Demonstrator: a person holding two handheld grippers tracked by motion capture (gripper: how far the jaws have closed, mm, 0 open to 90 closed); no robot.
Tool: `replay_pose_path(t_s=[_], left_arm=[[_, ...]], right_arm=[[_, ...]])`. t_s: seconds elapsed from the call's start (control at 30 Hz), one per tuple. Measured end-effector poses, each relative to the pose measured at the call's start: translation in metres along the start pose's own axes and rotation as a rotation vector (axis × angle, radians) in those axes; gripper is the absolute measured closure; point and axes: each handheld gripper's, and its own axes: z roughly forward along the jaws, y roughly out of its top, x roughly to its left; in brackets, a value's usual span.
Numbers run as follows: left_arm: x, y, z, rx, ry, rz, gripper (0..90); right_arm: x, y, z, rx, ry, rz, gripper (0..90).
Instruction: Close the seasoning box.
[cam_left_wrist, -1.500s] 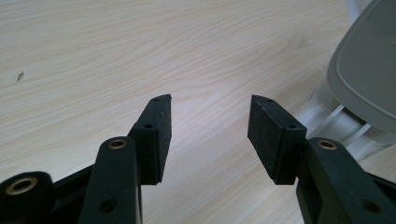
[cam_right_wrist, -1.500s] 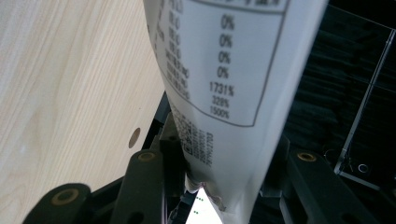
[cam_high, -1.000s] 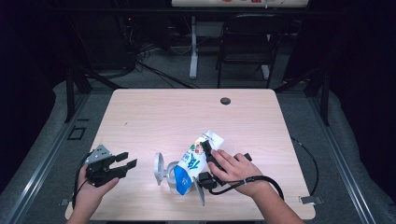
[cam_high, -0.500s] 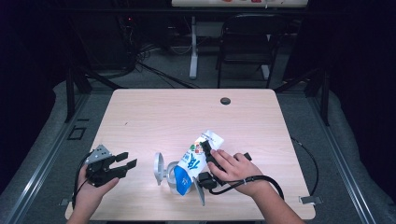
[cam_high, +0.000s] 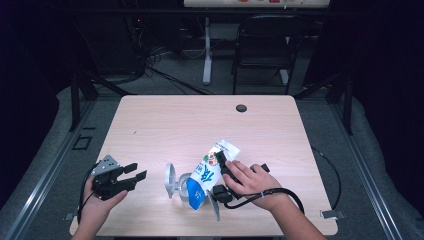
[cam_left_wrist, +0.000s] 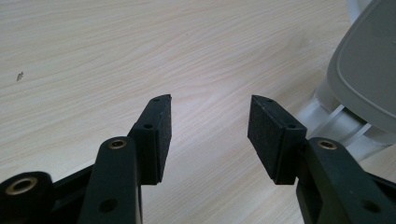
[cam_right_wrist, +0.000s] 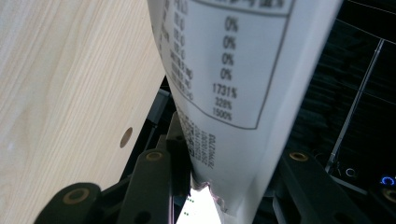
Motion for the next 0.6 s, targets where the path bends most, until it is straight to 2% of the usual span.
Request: replay_pose_path(t_s=[0.2,0.23,0.33,0.37,0.4,0.5,0.6], left_arm=[[0.0,0.0,-0.0002,-0.001,0.001,0.0,50.3],[0.0,0.0001,-0.0002,-0.001,0.0,0.0,50.3],[-0.0001,0.0,-0.0001,-0.001,0.001,0.0,50.3],[0.0,0.0,-0.0001,0.0,0.001,0.0,50.3],[0.0,0.0,-0.0001,-0.001,0.001,0.0,50.3],[0.0002,0.0,-0.0003,0.0,0.002,0.001,50.3],[0.0002,0.0,-0.0003,0.0,0.003,0.001,50.3]], right_arm=[[0.0001,0.0,0.0002,-0.008,-0.004,0.006,67.7],[-0.0018,0.001,-0.0019,0.018,-0.002,-0.015,67.8],[0.0006,0.0,0.0002,-0.012,-0.007,0.01,68.0],[-0.0014,0.001,-0.0018,0.013,-0.006,-0.011,68.1],[-0.0017,0.0011,-0.002,0.017,-0.003,-0.013,68.1],[0.0005,0.0002,0.0001,-0.009,-0.003,0.013,68.5],[-0.0003,0.0007,-0.0008,0.0,-0.004,0.003,68.9]])
